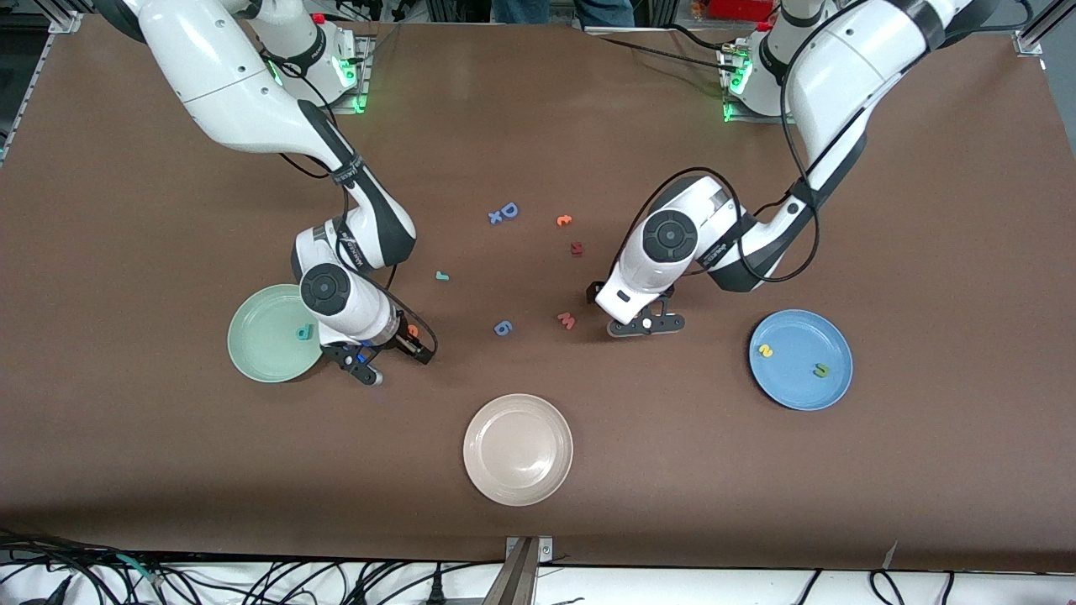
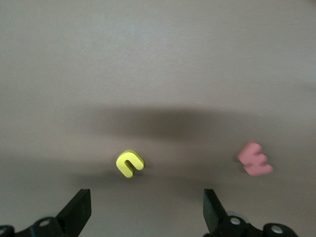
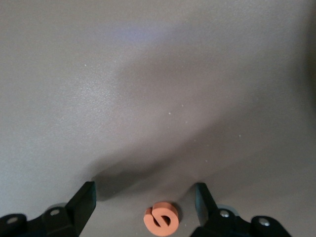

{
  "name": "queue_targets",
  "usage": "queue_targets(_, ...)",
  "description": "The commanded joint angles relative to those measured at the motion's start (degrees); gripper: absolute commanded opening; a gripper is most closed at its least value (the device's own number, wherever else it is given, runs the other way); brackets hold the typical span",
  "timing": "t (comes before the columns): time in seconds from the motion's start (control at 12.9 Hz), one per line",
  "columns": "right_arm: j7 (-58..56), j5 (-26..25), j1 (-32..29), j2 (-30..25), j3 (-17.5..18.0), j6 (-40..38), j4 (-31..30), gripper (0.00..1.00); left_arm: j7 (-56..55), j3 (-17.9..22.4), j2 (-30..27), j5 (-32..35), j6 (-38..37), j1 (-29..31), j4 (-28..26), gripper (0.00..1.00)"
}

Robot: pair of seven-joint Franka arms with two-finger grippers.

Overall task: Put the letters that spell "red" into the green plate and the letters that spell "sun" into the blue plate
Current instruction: 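Grasp the orange e with the right gripper while the left gripper grasps yellow c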

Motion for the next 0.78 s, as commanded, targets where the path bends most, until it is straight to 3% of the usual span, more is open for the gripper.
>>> queue_targets(0.0,1.71,-0.51,1.17,-0.57,-0.50,0.00,-0.62,0.90,-8.12,3.34,0.34,1.31,0.91,-3.16,0.50,0.99)
queue_targets(0.16,1.80,-0.51,1.25,-1.19,-0.50,0.00,-2.03,0.89,-11.12,3.43,0.95,1.22,1.88,-3.16,0.06,0.98)
queue_targets(0.23,2.06,-0.60,1.25,-1.54,-0.50,0.00,-2.56,0.89,-13.92,3.43,0.95,1.22,1.88,-3.07,0.06,0.83)
queue_targets(0.31,2.24,-0.60,1.34,-1.72,-0.50,0.00,-2.82,0.88,-15.86,3.78,1.21,1.22,1.88,-2.90,-0.03,0.82)
queue_targets(0.7,2.15,-0.60,1.43,-3.11,-0.50,-0.18,-4.49,0.61,-26.24,4.31,3.23,1.22,5.31,-2.63,-0.12,0.65)
